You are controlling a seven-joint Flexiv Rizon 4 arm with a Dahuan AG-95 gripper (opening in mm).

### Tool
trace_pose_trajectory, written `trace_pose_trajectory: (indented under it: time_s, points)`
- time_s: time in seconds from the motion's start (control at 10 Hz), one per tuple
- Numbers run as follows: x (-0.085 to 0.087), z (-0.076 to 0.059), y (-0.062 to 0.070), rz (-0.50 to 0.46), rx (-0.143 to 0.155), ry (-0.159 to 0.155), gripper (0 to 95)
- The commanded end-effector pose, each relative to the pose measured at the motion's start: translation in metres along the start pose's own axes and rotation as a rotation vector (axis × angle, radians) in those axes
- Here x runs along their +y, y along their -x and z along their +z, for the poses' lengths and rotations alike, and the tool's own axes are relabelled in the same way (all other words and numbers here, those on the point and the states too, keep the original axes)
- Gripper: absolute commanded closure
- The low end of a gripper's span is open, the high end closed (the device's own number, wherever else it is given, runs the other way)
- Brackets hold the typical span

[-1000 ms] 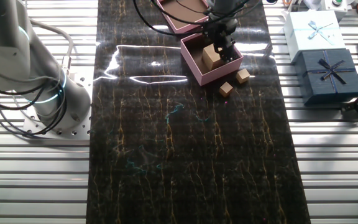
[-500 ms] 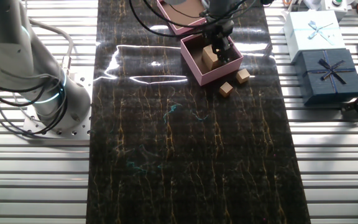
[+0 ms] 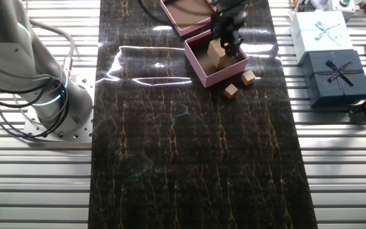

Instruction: Take everything out of the gift box

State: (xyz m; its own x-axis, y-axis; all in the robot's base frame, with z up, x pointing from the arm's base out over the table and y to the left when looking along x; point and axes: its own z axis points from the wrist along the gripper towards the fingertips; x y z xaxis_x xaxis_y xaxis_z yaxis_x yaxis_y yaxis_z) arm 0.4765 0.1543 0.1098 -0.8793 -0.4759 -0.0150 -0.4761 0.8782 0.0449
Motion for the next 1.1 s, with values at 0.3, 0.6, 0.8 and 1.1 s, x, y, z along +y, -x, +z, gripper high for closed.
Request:
trace_pose_trajectory:
  time_s: [0.3, 0.6, 0.8, 1.1]
  points:
    - [-0.036, -0.033, -0.006, -0.040, 0.020, 0.002, 95.0]
    - [-0.077, -0.045, -0.006, -0.093, 0.031, -0.014, 95.0]
    - [-0.109, -0.032, -0.009, -0.131, 0.019, -0.020, 95.0]
    - [-0.120, -0.014, -0.008, -0.134, 0.009, -0.025, 95.0]
